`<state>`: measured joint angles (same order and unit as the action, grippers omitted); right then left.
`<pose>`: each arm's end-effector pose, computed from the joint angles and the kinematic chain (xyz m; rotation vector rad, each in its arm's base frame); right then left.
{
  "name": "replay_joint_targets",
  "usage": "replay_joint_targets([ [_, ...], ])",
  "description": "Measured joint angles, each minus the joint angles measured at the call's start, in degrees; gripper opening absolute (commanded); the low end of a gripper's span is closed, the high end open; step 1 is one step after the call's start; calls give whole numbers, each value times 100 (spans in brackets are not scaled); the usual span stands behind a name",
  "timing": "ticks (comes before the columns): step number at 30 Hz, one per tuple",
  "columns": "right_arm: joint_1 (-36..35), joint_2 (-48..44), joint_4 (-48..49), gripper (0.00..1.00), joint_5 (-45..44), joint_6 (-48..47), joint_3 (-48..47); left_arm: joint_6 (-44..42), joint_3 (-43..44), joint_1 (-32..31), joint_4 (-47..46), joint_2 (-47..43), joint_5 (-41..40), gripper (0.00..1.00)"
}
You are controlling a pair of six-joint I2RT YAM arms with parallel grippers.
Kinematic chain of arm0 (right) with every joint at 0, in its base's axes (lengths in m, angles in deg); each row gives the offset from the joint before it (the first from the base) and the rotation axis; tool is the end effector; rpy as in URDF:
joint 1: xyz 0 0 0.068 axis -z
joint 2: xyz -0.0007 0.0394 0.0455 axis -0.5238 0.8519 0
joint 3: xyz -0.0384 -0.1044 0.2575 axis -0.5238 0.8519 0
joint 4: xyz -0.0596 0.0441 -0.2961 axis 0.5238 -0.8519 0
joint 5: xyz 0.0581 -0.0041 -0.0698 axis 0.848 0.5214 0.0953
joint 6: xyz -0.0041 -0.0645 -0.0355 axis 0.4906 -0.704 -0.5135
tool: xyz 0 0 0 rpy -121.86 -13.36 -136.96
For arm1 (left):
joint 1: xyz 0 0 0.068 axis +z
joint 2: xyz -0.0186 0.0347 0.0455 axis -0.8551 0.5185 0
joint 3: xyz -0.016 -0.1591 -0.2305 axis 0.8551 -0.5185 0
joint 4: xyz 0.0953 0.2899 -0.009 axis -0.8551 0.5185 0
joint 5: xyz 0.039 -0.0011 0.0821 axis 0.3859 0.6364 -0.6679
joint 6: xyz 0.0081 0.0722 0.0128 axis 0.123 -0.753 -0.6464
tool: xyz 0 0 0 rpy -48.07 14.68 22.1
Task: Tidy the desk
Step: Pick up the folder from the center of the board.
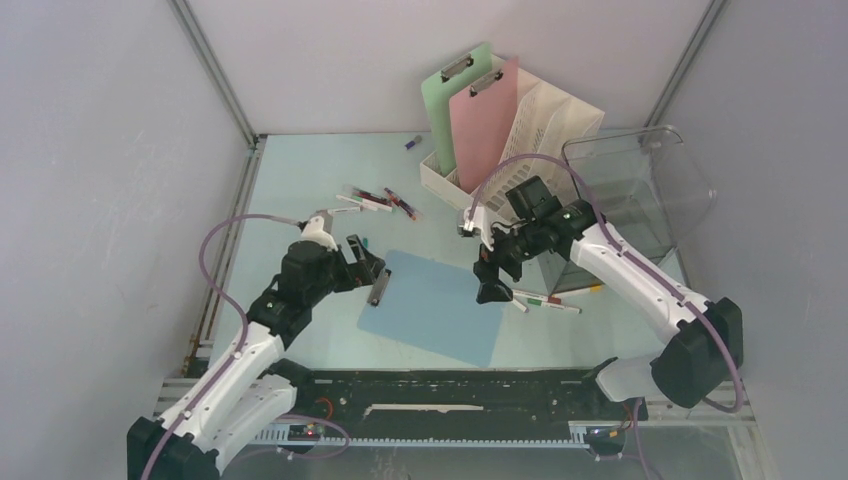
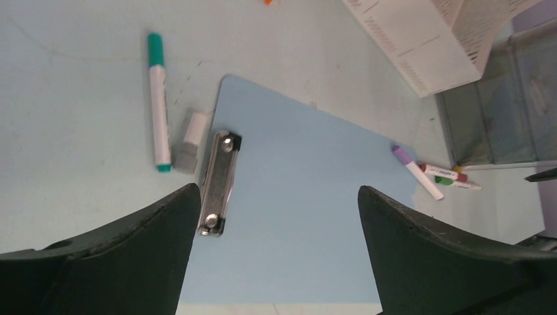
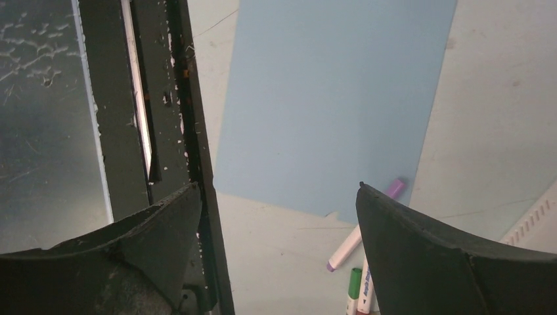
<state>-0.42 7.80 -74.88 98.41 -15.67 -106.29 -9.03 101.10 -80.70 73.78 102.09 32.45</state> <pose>0.2544 0.2051 0.2906 -1.6048 1.9022 0.8561 0.2244 -0.0936 0.2279 -0.1653 2.0910 -0.6377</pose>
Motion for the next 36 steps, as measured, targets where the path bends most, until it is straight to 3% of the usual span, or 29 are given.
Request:
replay_joint_targets([
  [5, -173, 9, 50, 94, -11, -109, 138, 118, -39, -140, 588, 22, -380, 97],
  [10, -599, 210, 168, 86, -284, -188, 254, 240, 72, -404, 1261, 535, -785, 95],
  [19, -981, 542, 400, 69, -682, -225, 824, 216, 72, -743, 1329, 1106, -815, 74],
  [29, -981, 540, 564, 67, -809, -146, 1139, -105, 566, -1045, 1038, 2240, -1104, 51],
  [32, -981, 535, 625, 67, -879, -144, 1139, -142, 739, -1314, 938, 2463, -1290, 37],
  [36, -962, 452, 667, 67, -966, -144, 1139, -227, 957, -1495, 846, 2903, -1488, 33],
])
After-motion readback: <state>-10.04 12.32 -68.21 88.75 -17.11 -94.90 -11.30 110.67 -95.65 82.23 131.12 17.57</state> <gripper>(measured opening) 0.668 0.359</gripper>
